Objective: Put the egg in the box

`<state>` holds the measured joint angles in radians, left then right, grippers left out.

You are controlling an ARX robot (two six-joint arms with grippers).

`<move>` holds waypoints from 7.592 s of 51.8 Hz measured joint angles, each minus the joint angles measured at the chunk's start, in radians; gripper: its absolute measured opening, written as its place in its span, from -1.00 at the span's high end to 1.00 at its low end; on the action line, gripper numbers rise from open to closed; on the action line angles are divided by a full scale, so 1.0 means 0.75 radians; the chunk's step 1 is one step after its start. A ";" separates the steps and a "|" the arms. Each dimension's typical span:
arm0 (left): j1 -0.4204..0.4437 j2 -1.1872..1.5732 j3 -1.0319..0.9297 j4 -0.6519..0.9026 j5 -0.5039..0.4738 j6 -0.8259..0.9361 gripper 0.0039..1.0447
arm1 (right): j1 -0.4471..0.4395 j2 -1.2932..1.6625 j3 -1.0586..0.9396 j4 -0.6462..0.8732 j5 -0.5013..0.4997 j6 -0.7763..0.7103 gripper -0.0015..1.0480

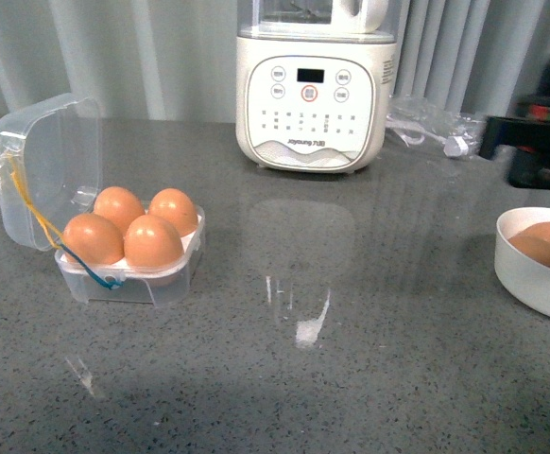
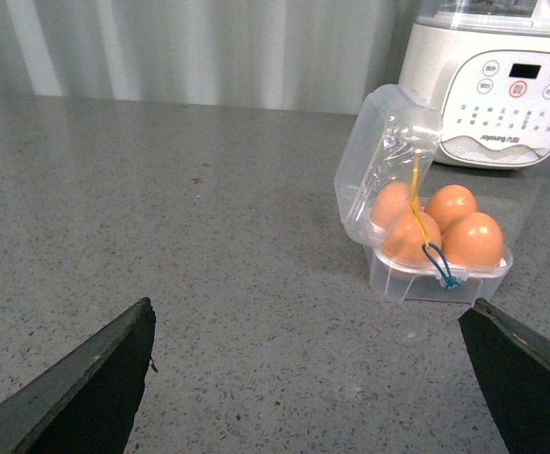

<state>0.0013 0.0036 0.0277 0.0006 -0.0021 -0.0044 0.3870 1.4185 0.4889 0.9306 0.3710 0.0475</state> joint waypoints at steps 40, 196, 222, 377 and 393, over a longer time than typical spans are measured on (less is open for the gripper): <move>0.000 0.000 0.000 0.000 0.002 0.000 -0.88 | -0.388 -0.745 -0.606 -0.158 -0.369 -0.060 0.94; 0.306 0.600 0.138 0.374 0.147 -0.256 -0.88 | -0.513 -1.886 -0.643 -1.240 -0.493 -0.061 -0.87; 0.081 1.901 0.448 1.455 -0.069 0.161 -0.88 | -0.513 -1.886 -0.643 -1.240 -0.493 -0.061 -0.87; 0.001 0.276 -0.001 0.285 0.002 0.000 0.94 | -0.513 -1.886 -0.643 -1.240 -0.493 -0.061 -0.87; 0.000 0.002 0.000 0.007 0.003 0.000 0.94 | -0.513 -1.886 -0.643 -1.240 -0.493 -0.061 -0.87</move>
<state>0.0013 0.0051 0.0277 0.0059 -0.0002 -0.0044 0.0025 0.0040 0.0067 0.0006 0.0010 0.0021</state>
